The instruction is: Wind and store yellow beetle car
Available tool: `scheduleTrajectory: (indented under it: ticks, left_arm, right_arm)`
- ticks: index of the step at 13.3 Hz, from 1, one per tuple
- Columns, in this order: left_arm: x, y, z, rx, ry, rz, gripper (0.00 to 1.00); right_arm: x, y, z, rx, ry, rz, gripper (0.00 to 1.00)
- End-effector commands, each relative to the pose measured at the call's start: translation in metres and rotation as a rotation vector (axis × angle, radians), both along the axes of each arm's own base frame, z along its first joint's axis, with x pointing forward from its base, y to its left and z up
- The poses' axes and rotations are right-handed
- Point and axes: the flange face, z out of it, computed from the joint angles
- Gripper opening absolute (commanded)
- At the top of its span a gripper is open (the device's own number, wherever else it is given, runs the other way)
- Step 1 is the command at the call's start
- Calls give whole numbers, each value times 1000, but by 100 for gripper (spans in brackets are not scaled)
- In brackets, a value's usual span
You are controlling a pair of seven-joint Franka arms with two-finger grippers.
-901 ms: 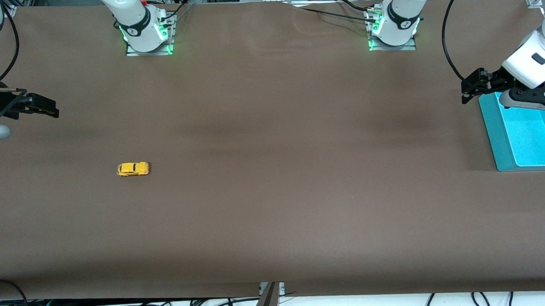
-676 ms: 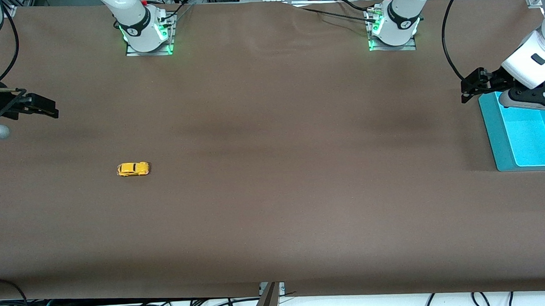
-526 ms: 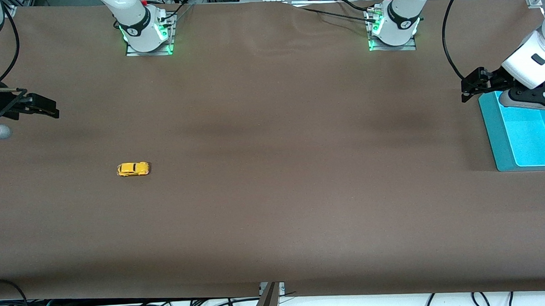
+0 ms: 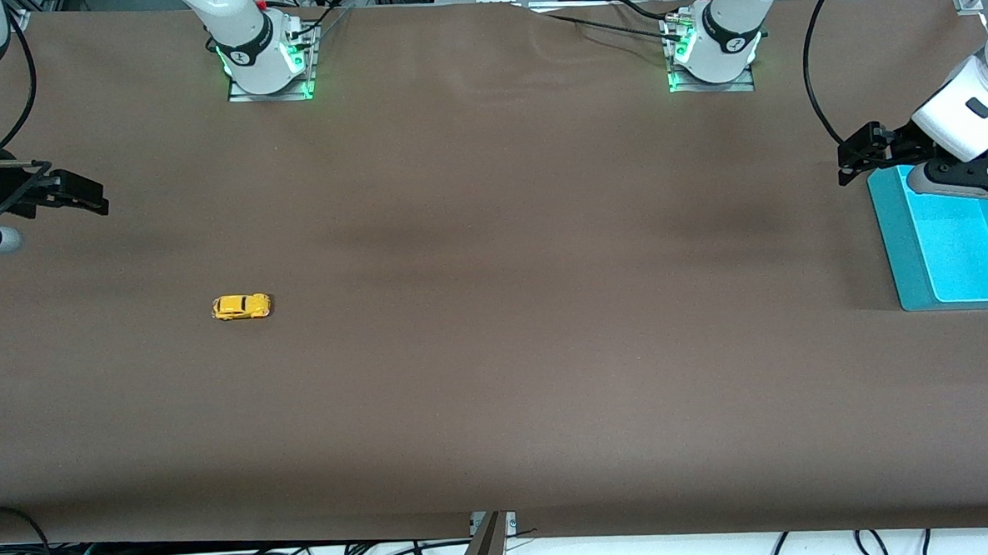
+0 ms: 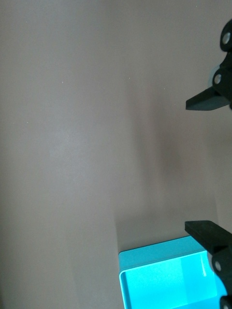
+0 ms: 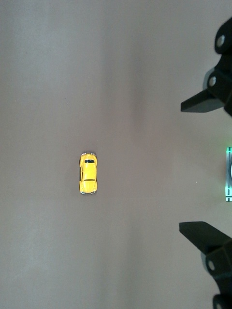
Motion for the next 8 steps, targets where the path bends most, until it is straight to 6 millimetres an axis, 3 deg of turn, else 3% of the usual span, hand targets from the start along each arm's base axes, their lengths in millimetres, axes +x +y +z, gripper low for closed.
scheduleTrajectory:
  ticks: [1,6,8]
  left_arm:
    - [1,1,5,17,4,-7,100]
    - [1,1,5,17,4,-7,100]
    - [1,1,5,17,5,-8,100]
  right_arm:
    - [1,-1,6,8,-10,2,100]
    - [3,7,6,39,-21,3,100]
    - [10,17,-12,42,13,24,100]
